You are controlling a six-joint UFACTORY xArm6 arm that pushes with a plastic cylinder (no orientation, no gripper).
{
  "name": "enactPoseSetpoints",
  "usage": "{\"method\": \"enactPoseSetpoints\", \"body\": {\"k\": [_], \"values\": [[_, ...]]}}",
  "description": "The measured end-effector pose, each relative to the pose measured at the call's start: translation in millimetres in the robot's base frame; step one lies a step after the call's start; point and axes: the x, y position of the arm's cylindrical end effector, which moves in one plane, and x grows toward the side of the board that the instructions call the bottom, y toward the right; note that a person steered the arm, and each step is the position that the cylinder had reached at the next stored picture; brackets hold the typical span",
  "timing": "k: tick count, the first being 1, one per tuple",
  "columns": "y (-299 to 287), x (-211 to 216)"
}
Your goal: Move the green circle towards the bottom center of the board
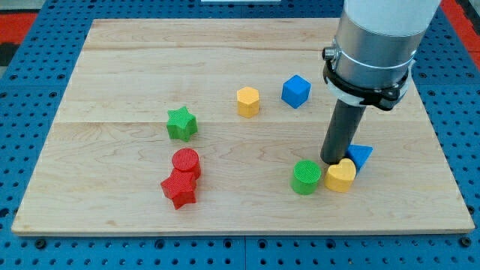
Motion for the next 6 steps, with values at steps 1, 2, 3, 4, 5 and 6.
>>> {"method": "enactPoseSetpoints", "body": {"k": [1,2,3,4,5,6], "values": [[0,0],[-2,0],[-11,0],[-30,-1],[-41,3],[-45,4]]}}
